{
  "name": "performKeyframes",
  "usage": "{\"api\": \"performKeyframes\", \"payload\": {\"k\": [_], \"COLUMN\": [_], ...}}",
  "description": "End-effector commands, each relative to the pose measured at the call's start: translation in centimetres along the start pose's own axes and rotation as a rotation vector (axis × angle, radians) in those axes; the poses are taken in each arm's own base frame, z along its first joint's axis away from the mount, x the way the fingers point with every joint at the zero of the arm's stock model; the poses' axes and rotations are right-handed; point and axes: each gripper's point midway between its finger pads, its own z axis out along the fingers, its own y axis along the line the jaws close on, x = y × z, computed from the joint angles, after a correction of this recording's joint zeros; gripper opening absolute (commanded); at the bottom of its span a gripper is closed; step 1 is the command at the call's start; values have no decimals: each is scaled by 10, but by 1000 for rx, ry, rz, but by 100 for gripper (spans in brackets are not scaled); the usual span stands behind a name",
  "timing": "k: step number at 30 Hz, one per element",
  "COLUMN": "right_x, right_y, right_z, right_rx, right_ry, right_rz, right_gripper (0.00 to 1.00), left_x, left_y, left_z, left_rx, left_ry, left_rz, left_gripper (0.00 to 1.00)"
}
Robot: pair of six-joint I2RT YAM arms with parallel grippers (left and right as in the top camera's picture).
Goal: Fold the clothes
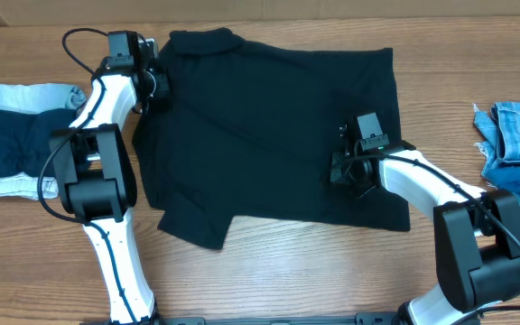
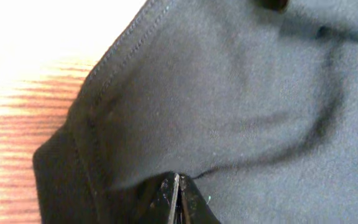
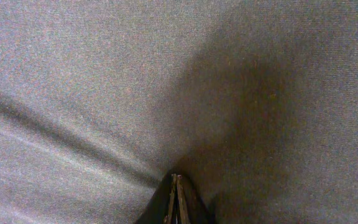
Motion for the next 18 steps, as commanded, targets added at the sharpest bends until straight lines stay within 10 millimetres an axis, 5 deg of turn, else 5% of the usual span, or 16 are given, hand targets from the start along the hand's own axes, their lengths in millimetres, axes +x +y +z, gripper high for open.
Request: {"api": "performKeyframes", "payload": {"k": [1,3,6,7,9,12,13,14,18], "right_x": [40,41,42,39,24,-27,-38,-43,-36], "right_y": [-44,-44,-44,-43,-36,-5,6,15,25], "right_z": [23,22,21,19,9,-47,-73,-95,-147], "right_rx": [172,175,177,174,157,69,26,-13,-77], "right_ry": [111,118,125,117,75,-98,-153,-194,-269], "right_rz": [19,20,20,19,17,-44,-57,-63,-72], "right_gripper": [4,4,4,4,4,4,11,31,56], "left_x": [19,-4,-49,-49,-39,-6,7,19,47], "left_y": [34,27,-1,-7,-35,-66,-72,-77,-87], "left_z": [-2,-35,-139,-152,-194,-231,-239,-251,-319], "left_rx": [-94,-91,-75,-72,-15,-18,-51,-93,-218], "left_ry": [65,12,-128,-131,-112,-23,12,36,11], "left_rz": [-63,-12,-1,0,16,68,89,119,118], "left_gripper": [10,12,20,22,28,25,16,14,19]}}
